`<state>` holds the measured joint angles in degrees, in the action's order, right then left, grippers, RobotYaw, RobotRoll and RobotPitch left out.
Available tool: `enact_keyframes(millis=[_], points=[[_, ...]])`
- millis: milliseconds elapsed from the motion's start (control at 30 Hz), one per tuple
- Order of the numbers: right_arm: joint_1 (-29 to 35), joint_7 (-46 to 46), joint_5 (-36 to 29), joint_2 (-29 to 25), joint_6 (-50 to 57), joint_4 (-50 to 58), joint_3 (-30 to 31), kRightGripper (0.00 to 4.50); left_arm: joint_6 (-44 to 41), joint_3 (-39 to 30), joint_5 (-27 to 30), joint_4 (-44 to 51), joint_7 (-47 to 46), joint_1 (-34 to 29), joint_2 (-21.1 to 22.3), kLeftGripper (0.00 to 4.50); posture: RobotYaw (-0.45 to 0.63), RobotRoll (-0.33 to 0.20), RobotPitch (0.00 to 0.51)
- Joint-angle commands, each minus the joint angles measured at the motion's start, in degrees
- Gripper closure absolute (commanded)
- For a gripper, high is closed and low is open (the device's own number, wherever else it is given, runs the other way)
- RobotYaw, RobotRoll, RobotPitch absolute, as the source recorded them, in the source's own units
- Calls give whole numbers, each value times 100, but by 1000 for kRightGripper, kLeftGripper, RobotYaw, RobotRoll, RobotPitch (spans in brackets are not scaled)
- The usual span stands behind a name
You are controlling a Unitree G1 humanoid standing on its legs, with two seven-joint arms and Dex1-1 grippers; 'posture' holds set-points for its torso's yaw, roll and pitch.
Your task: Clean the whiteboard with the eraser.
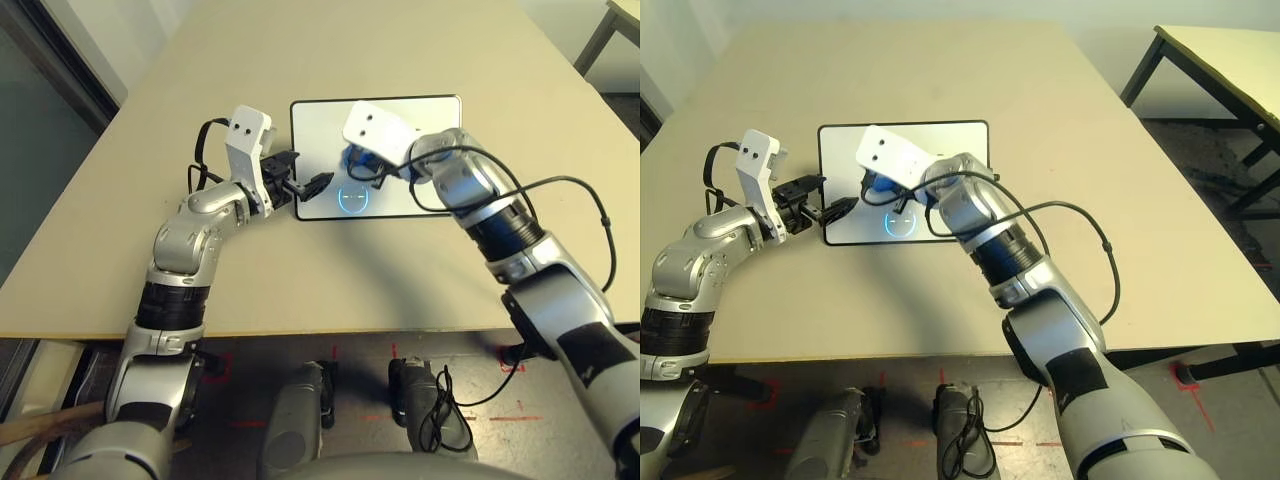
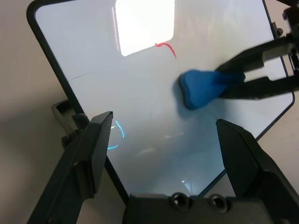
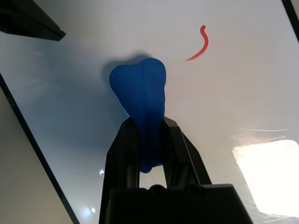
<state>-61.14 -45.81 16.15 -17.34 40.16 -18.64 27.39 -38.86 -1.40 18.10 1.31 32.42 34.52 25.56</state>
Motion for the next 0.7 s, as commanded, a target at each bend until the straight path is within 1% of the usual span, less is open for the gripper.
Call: enact_keyframes(millis=[33,200,333,400,567,700], points=[[-209,165,63,47,-28,-584,-75,3910,-35,21,14,59,0,-78,-16,0,74,0,192],[-923,655,-74,279,-576,-1588,-490,3910,-44,26,22,81,-13,-83,-34,0,77,0,193],[-1083,812,-90,364,-908,-1990,-609,3910,-62,26,27,114,-27,-99,-43,0,80,0,194],[-888,660,-32,335,-851,-1822,-490,3910,-78,16,36,147,-45,-123,-51,0,84,0,196],[-237,143,114,145,-381,-885,-119,3910,-96,-3,40,194,-68,-170,-54,0,85,0,198],[-53,-62,193,51,-167,-505,33,3910,-81,6,35,153,-62,-148,-56,0,82,0,196]])
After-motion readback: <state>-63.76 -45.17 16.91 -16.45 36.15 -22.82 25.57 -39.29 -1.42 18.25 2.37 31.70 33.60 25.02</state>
